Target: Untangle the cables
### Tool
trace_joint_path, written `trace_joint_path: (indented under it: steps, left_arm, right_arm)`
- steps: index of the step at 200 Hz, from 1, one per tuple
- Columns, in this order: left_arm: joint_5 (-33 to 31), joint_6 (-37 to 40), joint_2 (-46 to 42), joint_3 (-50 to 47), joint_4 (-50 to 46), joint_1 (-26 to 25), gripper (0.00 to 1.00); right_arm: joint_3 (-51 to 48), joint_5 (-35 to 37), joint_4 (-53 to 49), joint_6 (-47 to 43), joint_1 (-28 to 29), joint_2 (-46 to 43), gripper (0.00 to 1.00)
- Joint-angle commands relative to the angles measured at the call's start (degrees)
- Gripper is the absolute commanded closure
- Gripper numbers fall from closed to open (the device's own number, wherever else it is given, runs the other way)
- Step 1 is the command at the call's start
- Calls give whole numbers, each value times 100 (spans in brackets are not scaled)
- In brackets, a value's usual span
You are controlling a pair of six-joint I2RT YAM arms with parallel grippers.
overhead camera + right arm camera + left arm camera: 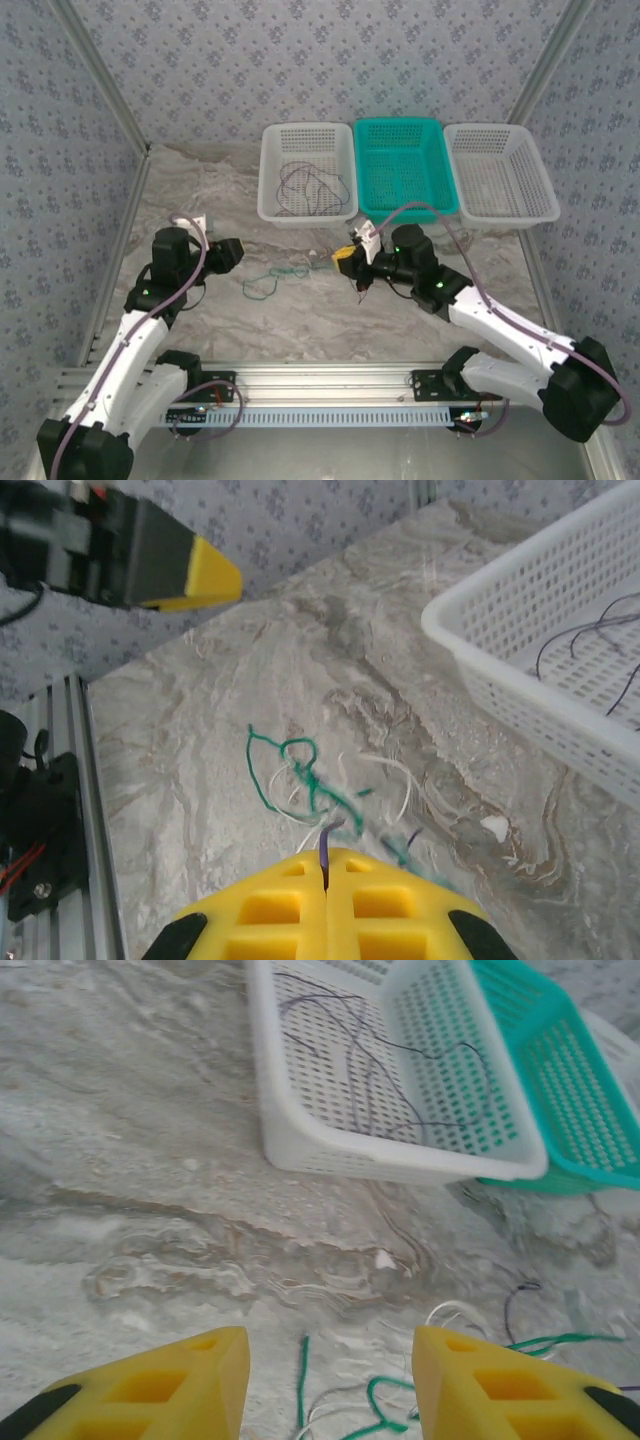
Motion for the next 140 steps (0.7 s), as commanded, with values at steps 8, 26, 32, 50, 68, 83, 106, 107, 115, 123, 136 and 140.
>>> trace_joint_path:
  steps: [8, 26, 32, 50, 68, 83, 106, 107, 115, 123, 136, 140]
  left_arm:
    - [621, -139, 12, -378, 551, -331, 45]
    - [489, -209, 193, -472, 701, -759, 37]
    - [426, -202, 283, -450, 692, -887, 36]
    - [361, -217, 737, -307, 761, -1227, 33]
    - [252, -151, 1379, 21, 725, -1645, 30]
    - [-124, -45, 2055, 475, 440, -2022, 28]
    - [-537, -49, 3119, 1161, 241, -2563, 27]
    - [-553, -64, 3157, 1184, 242, -2572, 27]
    - [-618, -153, 3507, 1380, 296, -2699, 28]
    - [-652, -259, 3845, 1565, 367, -2813, 31]
    - [-668, -335, 4349, 1865, 445, -2958, 40]
    - [-672, -327, 4493, 1949, 441, -2997, 43]
  right_arm:
    - [8, -128, 164, -221, 30, 666, 100]
    - [114, -291, 32, -235, 38, 1076, 100]
    - [146, -336, -18, -234, 34, 1229, 100]
    - [155, -491, -68, -148, 24, 1551, 100]
    - [80, -553, -33, 10, 26, 1779, 100]
    - [-5, -503, -54, 171, 31, 1856, 100]
    - [-215, -386, -68, 397, 35, 1771, 100]
    - [-231, -378, -59, 410, 33, 1763, 100]
    - [-346, -324, -7, 484, 35, 1679, 100]
    - [-458, -276, 20, 547, 48, 1592, 100]
    - [-608, -145, 14, 611, 48, 1415, 100]
    - [-658, -94, 11, 629, 48, 1354, 100]
